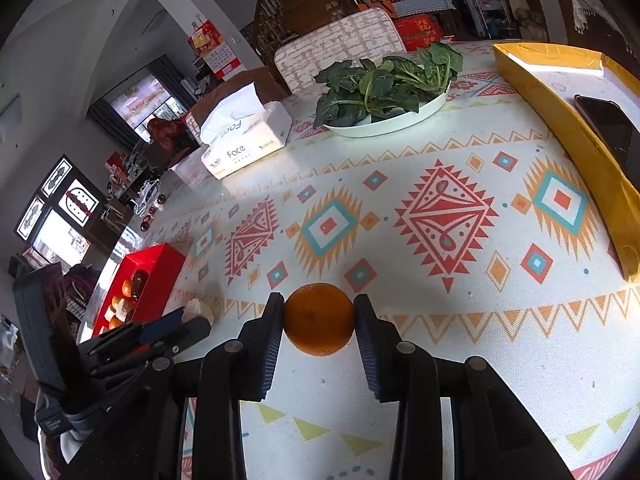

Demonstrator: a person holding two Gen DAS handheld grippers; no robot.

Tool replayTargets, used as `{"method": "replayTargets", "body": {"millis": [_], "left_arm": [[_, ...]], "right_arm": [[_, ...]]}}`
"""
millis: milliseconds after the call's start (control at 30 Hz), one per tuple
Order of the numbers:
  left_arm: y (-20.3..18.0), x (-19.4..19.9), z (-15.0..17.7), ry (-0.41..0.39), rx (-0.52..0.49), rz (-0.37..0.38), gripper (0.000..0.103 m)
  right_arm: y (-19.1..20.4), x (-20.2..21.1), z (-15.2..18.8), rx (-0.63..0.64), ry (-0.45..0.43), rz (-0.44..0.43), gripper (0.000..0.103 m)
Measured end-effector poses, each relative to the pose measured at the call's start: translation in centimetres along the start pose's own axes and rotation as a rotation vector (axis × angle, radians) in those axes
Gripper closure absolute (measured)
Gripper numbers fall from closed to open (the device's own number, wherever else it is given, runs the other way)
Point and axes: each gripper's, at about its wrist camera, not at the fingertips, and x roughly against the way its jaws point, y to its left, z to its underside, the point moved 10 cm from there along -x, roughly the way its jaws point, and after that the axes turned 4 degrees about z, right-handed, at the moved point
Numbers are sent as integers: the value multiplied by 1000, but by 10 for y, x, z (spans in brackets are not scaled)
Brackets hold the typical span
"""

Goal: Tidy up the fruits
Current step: 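Grasp the pale chunk with left tool while right tool grasps the last orange, then release the pale chunk into the red tray with left tool while right tool drops the orange there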

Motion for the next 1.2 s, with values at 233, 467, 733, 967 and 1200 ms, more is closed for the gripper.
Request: {"method": "replayTargets", "body": {"millis": [233,467,733,967,1200], "left_arm": [[-3,35,9,-61,39,33,72],[26,70,24,-119,133,25,72],[88,112,44,-173,267,5,72],[146,136,64,-215,373,-36,72],[167,141,79,-223,430,-12,72]], "right_arm": [[6,4,1,4,-16,-35,64],[12,2,2,17,-21,-29,64],[37,5,10,60,-15,-19,64],[89,9,23,122,7,-61,64],[148,-3,37,197,41,-107,64]]}}
